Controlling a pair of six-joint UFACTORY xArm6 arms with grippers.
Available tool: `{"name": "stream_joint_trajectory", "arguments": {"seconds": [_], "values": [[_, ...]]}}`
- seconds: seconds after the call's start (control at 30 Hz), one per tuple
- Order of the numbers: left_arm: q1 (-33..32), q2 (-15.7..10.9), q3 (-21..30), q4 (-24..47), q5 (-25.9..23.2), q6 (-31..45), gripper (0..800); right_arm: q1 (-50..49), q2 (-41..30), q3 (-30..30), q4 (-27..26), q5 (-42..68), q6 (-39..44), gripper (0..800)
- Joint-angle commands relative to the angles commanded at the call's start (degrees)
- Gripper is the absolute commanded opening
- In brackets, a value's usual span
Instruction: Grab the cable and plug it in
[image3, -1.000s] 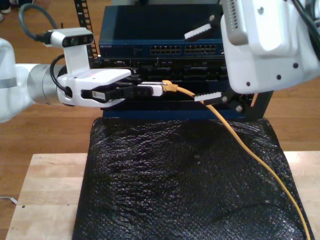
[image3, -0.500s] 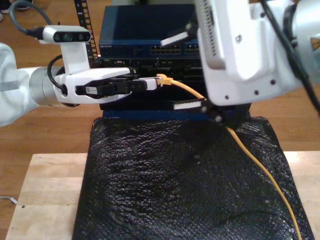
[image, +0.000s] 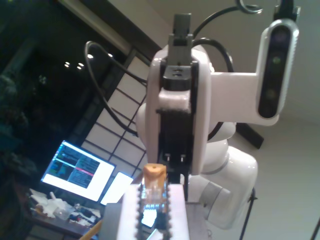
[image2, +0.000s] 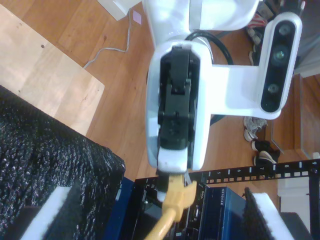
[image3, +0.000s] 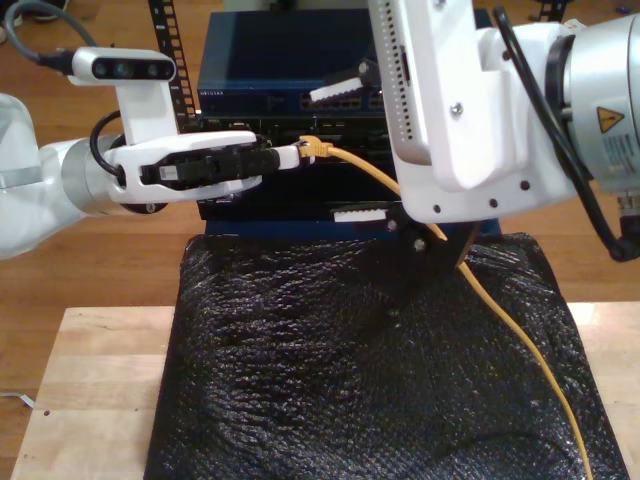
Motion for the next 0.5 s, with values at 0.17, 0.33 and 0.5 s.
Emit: {"name": "stream_joint_trajectory", "arguments": {"seconds": [0.17,0.33,0.5], "values": [[0.0,0.0,0.1,0.0,0.1,0.0,14,0.4,-0.9,0.6,0.1,-1.9,0.2,649],[0.0,0.0,0.2,0.0,0.4,0.0,14,0.7,-0.8,0.9,0.1,-2.0,0.4,596],[0.0,0.0,0.2,0.0,0.5,0.0,14,0.7,-0.7,1.1,0.1,-2.1,0.4,556]]}}
